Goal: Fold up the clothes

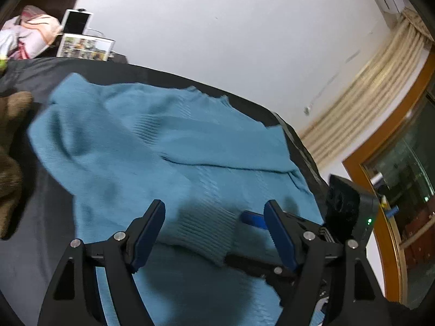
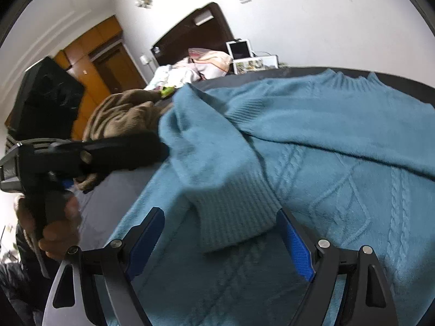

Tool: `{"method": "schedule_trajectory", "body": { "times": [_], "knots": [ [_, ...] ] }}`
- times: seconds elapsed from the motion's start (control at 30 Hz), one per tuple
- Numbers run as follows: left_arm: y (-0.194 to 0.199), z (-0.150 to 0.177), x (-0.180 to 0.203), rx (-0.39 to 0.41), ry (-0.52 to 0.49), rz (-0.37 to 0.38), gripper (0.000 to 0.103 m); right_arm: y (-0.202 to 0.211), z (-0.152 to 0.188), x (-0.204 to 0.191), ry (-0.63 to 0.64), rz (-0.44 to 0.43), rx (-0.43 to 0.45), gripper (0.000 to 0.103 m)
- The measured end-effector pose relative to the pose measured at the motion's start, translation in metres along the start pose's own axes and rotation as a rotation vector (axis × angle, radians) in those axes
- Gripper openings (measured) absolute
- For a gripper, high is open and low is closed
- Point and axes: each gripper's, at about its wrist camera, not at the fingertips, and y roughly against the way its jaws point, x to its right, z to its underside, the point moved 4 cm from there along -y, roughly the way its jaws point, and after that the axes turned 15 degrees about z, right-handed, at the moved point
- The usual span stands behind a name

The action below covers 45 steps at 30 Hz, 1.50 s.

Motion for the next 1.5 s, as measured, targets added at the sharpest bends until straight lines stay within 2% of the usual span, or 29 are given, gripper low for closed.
{"method": "schedule_trajectory", "body": {
  "times": [0.17, 0.33, 0.4, 0.43, 0.5, 0.53, 0.6, 0.67, 0.87, 0.9, 0.93, 1.1, 1.17, 1.5],
  "knots": [
    [0.013, -0.001, -0.026, 0.050, 0.057, -0.038, 0.079, -0.007, -0.005, 0.012, -0.004, 0.203, -0.009, 0.086],
    [0.017, 0.002, -0.043, 0.064, 0.087, -0.050, 0.079, -0.021, -0.005, 0.006, 0.024, 0.264, -0.049, 0.085],
    [0.019, 0.003, -0.049, 0.072, 0.100, -0.055, 0.079, -0.025, -0.004, -0.007, 0.083, 0.291, -0.051, 0.077],
    [0.021, 0.003, -0.053, 0.076, 0.108, -0.058, 0.080, -0.026, -0.003, -0.013, 0.108, 0.301, -0.049, 0.068],
    [0.024, 0.004, -0.060, 0.087, 0.136, -0.061, 0.080, -0.026, -0.003, -0.021, 0.134, 0.316, -0.044, 0.059],
    [0.026, 0.004, -0.064, 0.093, 0.150, -0.061, 0.080, -0.026, -0.004, -0.025, 0.145, 0.323, -0.041, 0.050],
    [0.029, 0.005, -0.069, 0.104, 0.173, -0.061, 0.080, -0.025, -0.004, -0.030, 0.162, 0.329, -0.035, 0.043],
    [0.031, 0.005, -0.073, 0.114, 0.195, -0.063, 0.080, -0.022, -0.006, -0.034, 0.163, 0.311, -0.025, 0.027],
    [0.039, 0.005, -0.079, 0.145, 0.207, -0.092, 0.080, -0.007, -0.029, -0.030, 0.116, 0.293, 0.046, 0.012],
    [0.040, 0.005, -0.081, 0.150, 0.213, -0.097, 0.080, -0.003, -0.035, -0.027, 0.110, 0.298, 0.061, 0.005],
    [0.041, 0.005, -0.083, 0.154, 0.218, -0.102, 0.080, 0.000, -0.041, -0.025, 0.104, 0.303, 0.076, 0.003],
    [0.042, 0.005, -0.088, 0.162, 0.235, -0.111, 0.080, 0.017, -0.068, -0.014, 0.076, 0.307, 0.135, 0.002],
    [0.040, 0.005, -0.087, 0.158, 0.227, -0.108, 0.080, 0.015, -0.067, -0.010, 0.064, 0.246, 0.091, 0.003],
    [0.034, 0.006, -0.083, 0.139, 0.224, -0.091, 0.080, -0.004, -0.042, 0.009, -0.023, 0.196, -0.002, 0.004]
  ]
}}
